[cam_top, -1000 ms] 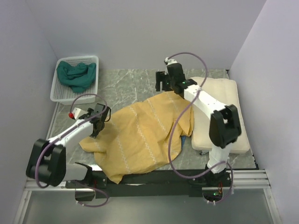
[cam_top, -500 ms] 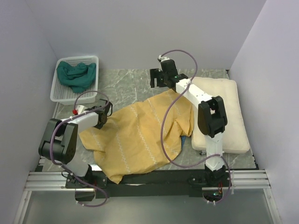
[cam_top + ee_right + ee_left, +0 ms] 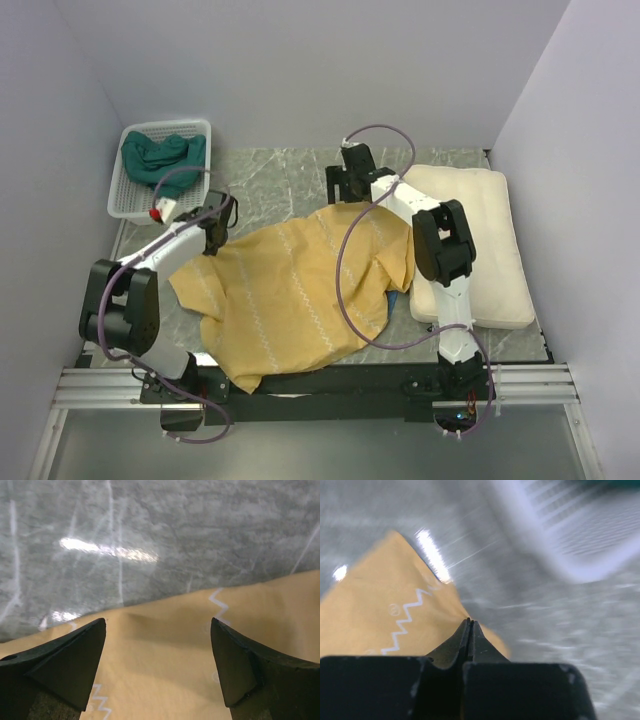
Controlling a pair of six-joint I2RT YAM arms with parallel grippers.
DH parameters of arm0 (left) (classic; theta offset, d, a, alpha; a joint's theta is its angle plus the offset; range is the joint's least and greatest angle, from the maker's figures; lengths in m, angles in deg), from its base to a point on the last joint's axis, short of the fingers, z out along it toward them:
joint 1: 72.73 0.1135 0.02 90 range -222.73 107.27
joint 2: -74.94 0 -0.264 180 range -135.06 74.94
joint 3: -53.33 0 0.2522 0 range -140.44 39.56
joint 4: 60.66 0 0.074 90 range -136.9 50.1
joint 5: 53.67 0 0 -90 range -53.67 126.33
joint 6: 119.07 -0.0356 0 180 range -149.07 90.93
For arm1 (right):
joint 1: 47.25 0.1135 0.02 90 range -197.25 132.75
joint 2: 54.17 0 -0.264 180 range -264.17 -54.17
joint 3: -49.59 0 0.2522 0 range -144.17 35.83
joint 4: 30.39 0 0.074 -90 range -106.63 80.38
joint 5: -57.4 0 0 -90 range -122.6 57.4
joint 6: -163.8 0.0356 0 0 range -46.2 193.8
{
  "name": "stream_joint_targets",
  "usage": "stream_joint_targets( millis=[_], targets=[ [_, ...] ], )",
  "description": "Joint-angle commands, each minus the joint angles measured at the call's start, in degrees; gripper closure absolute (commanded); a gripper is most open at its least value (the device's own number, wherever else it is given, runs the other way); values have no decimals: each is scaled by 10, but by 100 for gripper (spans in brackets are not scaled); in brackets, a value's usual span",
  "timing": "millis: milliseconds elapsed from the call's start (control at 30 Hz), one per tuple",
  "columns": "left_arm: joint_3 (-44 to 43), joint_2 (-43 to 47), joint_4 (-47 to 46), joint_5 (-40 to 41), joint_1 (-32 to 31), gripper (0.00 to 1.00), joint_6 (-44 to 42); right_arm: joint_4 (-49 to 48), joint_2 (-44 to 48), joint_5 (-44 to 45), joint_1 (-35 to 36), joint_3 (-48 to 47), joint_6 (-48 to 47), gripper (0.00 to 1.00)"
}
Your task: Put the pillow into the pillowcase
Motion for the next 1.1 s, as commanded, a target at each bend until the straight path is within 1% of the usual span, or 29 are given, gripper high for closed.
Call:
stream_joint_targets(
  millis=[0,67,100,133,167,267,333,400,433,467,500,533,567,600,633,700,733,767,800,833,867,900,967,1000,1067],
  targets=[
    [-111,38,20,66,3,99,-81,-17,45,25,-12,27,17,9],
    [-154,33,22,75,4,99,-111,-16,47,23,-13,30,18,9],
    [-167,31,2,72,8,99,-133,-17,49,17,-14,35,21,9],
    [-196,22,-2,69,11,99,-169,-22,54,13,-13,41,23,8],
    [-215,16,1,70,14,99,-179,-27,58,9,-14,46,25,8],
    [-289,-15,-5,60,39,99,-239,-35,66,-19,-14,62,40,9],
    [-342,-38,-8,32,66,99,-274,-37,82,-28,-14,77,50,9],
    [-374,-54,5,-12,84,99,-291,-51,101,-32,-14,108,53,9],
    [-392,-61,23,-25,81,99,-280,-55,117,-17,-14,117,53,8],
    [-386,-58,54,-14,73,99,-265,-54,125,-7,-14,125,53,8],
    [-373,-52,76,13,45,99,-241,-49,130,1,-14,125,53,7],
    [-326,-29,97,77,31,94,-169,-45,138,9,-14,126,53,7],
    [-294,-14,117,91,20,69,-134,-39,141,9,-14,126,56,7],
    [-261,2,121,94,10,58,-105,-42,145,6,-14,129,58,7],
    [-196,30,119,70,9,48,-64,-48,156,5,-14,136,60,7],
    [-133,58,92,44,4,29,-47,-59,165,2,-14,155,64,7],
    [-79,79,88,41,1,23,-30,-61,169,1,-14,159,64,7],
    [-56,88,81,39,-1,17,-26,-59,170,1,-14,162,62,7],
    [-34,95,52,36,-2,14,-39,-59,171,2,-14,163,61,7],
    [1,102,44,32,-2,11,-39,-59,172,3,-14,165,60,7],
    [17,105,30,19,-2,9,-47,-62,173,4,-14,169,58,7],
    [33,107,5,9,-2,8,-69,-62,174,6,-14,169,58,7],
    [75,116,-88,-17,-1,9,-103,-64,170,6,-14,165,56,6],
    [88,117,-120,-45,-1,9,-129,-64,168,4,-14,162,54,6],
    [109,110,-184,-63,-1,11,-147,-66,155,4,-14,150,48,5]
  ],
)
